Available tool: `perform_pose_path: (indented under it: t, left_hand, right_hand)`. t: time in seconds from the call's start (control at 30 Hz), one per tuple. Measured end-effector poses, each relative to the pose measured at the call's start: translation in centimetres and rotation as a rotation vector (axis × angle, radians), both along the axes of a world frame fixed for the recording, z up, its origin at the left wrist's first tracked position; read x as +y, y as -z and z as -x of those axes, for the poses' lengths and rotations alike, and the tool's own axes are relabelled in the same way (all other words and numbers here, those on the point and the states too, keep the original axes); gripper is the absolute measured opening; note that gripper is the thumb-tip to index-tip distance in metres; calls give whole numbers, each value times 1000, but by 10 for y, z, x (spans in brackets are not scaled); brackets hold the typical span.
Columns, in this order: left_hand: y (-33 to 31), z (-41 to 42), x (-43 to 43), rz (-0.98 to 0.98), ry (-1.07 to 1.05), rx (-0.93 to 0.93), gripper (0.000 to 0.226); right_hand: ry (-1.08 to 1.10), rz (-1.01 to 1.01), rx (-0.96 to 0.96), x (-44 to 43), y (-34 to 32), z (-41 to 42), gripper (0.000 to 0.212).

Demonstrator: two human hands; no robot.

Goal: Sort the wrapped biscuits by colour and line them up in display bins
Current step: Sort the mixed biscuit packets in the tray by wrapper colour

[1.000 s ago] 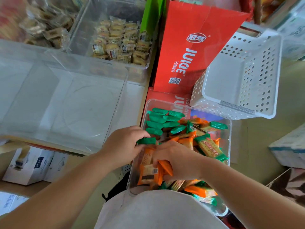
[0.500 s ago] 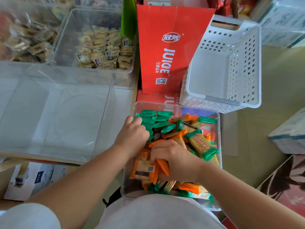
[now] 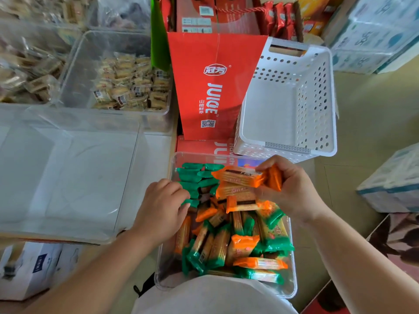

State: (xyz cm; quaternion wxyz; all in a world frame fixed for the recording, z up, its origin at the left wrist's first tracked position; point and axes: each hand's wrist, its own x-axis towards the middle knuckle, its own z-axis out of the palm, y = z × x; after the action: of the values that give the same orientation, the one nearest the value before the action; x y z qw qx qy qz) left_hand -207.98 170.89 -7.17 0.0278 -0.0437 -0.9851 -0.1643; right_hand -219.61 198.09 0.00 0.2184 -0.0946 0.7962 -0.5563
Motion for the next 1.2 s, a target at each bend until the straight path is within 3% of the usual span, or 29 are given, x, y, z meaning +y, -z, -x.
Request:
perform_pose_path:
  t: [0.1, 0.2, 0.37, 0.47, 0.57, 0.77, 0.83, 0.9, 0.97, 1.03, 1.1, 1.2]
  left_hand:
    - [2, -8, -5, -79, -120, 57, 21]
    - [0, -11, -4, -180, -224, 58, 45]
    - [-5, 16, -2, -197, -185, -5, 79]
    - [-5, 40, 0, -22, -163, -96, 62]
    - [0, 54, 1, 56, -181, -73, 43]
    - [-4, 69, -8, 14, -257, 6, 61]
    - [-6, 71, -10, 8, -260, 6, 60]
    - [-6, 69, -11, -4, -246, 10, 56]
    - [-5, 59, -10, -40, -231, 31, 49]
    - [-5, 39, -10, -71, -226, 49, 41]
    - [-1, 11, -9, -74, -230, 41, 35]
    - [6, -34, -5, -87, -260, -29, 39]
  right_hand:
    - [17, -92, 66, -15, 12, 6, 39]
    - [-58, -164, 168, -49, 26, 11, 35]
    - [-281, -284, 227, -100, 50, 24, 33]
    - [-230, -339, 341, -108, 62, 25, 40]
    - [-190, -454, 566, -101, 60, 24, 43]
    - [-110, -699, 769, -64, 51, 22, 52]
    - [-82, -703, 829, -55, 46, 15, 52]
    - [-122, -597, 862, -50, 42, 2, 38]
    - [-294, -463, 782, -49, 41, -12, 22]
    - [-532, -407, 502, -53, 35, -24, 17]
    - [-790, -460, 178, -59, 37, -31, 27]
    - [-1123, -616, 159, -74, 52, -40, 52]
